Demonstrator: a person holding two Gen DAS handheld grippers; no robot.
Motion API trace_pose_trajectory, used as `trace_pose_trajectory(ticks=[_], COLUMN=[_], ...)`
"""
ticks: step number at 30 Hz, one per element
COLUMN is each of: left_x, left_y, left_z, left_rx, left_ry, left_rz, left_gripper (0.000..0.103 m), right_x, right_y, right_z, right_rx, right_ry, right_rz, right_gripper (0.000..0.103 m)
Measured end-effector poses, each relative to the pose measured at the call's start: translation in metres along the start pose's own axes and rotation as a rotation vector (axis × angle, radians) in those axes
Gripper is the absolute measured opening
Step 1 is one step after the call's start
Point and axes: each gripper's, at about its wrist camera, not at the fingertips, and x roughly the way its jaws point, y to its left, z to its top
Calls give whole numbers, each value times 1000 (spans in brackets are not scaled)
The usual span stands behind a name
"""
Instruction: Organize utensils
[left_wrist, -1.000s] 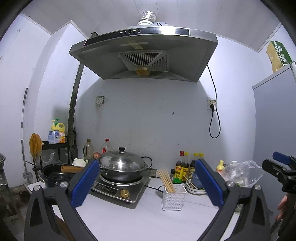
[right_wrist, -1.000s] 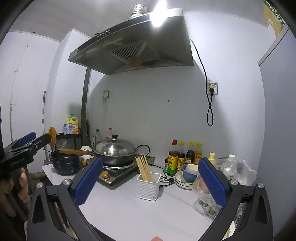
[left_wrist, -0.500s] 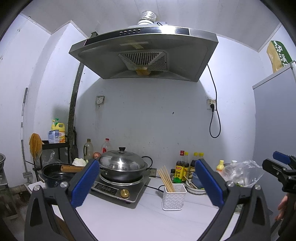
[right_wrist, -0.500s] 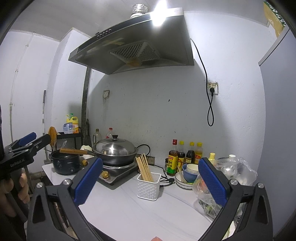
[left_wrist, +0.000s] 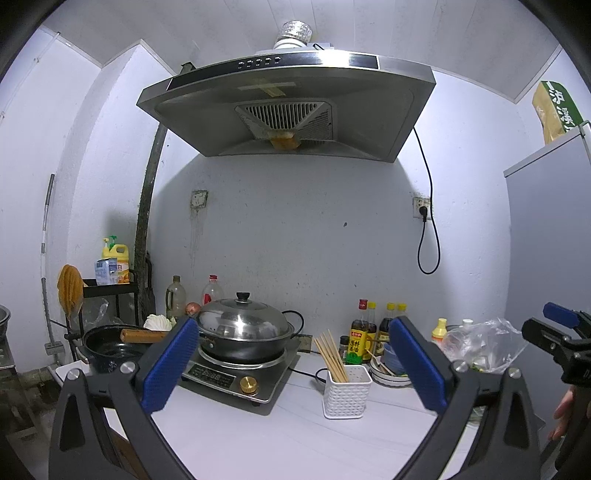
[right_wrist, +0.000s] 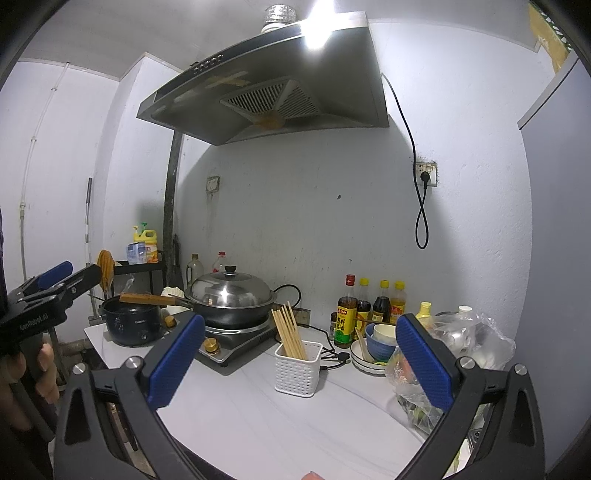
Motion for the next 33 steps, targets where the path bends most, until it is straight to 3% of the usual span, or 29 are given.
trace_pose_trajectory(ticks=[33], left_x=[9], left_y=[-2], left_z=[-4], left_rx=[-6], left_ry=[33], left_rz=[-23], left_gripper=[103], right_x=[0], right_y=[-1], right_z=[-5], right_rx=[-4], right_ry=[11], right_rz=[-10], right_gripper=[103])
